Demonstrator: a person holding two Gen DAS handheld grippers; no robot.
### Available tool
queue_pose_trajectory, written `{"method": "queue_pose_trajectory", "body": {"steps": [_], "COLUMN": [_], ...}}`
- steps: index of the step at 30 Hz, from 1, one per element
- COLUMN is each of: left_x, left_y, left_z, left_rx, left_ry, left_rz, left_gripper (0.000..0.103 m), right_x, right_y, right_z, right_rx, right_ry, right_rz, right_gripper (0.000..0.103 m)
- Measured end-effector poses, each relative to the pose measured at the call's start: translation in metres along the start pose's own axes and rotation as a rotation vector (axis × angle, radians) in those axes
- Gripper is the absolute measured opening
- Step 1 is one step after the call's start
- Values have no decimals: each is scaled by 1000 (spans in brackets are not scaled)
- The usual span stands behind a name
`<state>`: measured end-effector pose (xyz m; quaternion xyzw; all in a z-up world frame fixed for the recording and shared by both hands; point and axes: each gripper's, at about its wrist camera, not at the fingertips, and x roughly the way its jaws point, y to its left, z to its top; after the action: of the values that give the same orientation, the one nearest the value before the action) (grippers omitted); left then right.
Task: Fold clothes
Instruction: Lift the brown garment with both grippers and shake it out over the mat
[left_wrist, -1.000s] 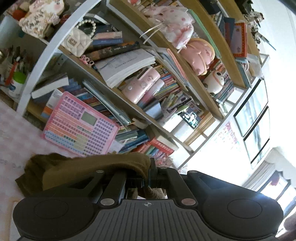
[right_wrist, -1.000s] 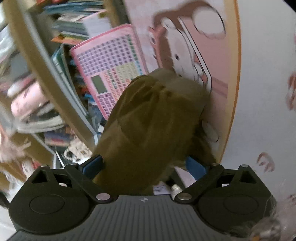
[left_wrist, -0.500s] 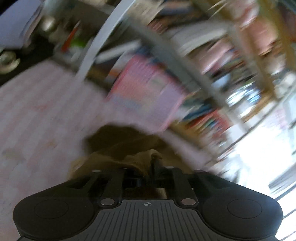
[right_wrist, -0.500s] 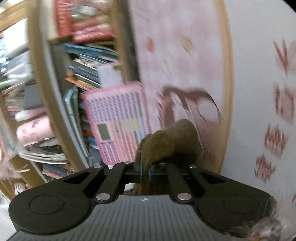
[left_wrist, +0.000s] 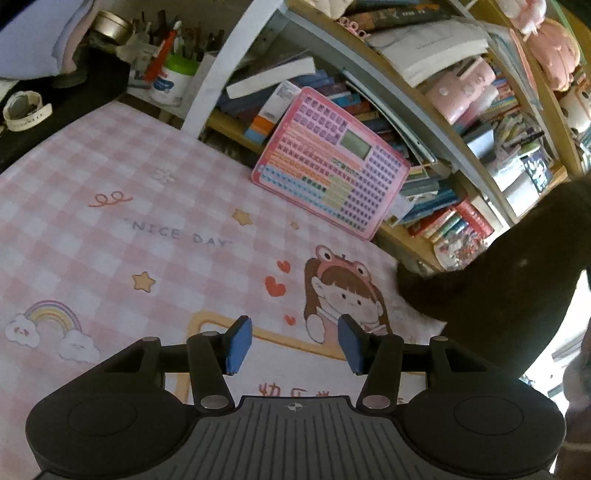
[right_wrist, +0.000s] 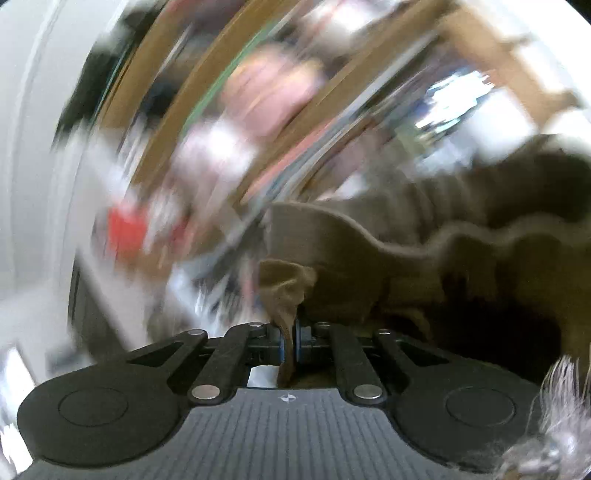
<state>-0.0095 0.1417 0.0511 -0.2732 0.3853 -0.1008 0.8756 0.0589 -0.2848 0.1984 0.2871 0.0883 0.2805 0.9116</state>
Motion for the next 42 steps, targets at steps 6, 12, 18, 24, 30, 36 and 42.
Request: {"method": "queue_pose_trajectory", "body": {"steps": [6,12,18,24,30,36,42], "left_x": [0,-12,-18,-11,23,78,133], "left_y": [23,45,63,71,69,56,29], "left_z": [0,-3,1,12,25,38,53], "left_rx": [-22,-6,-17,2,72,202,358], "left_ry": [19,31,16,20,42,73,92], "left_rz": [1,33,35,17,-1,-6,-35], "left_gripper": [52,52,52,52,52,52,52], "right_x": [94,123,136,131,105,47,-22], "right_y": [-7,3,32,48,49,11,-40], "right_z": [-183,-274,-325,-342,-324,-283,-257], "right_rx": [-14,-18,-137,-165,-106,88,249], "right_ry": [686,901,960,942,899,696,490], "right_rz": [-187,-252,-203,-136,-137,-332,-643], "right_gripper": [6,7,8,22,49,51,51]}}
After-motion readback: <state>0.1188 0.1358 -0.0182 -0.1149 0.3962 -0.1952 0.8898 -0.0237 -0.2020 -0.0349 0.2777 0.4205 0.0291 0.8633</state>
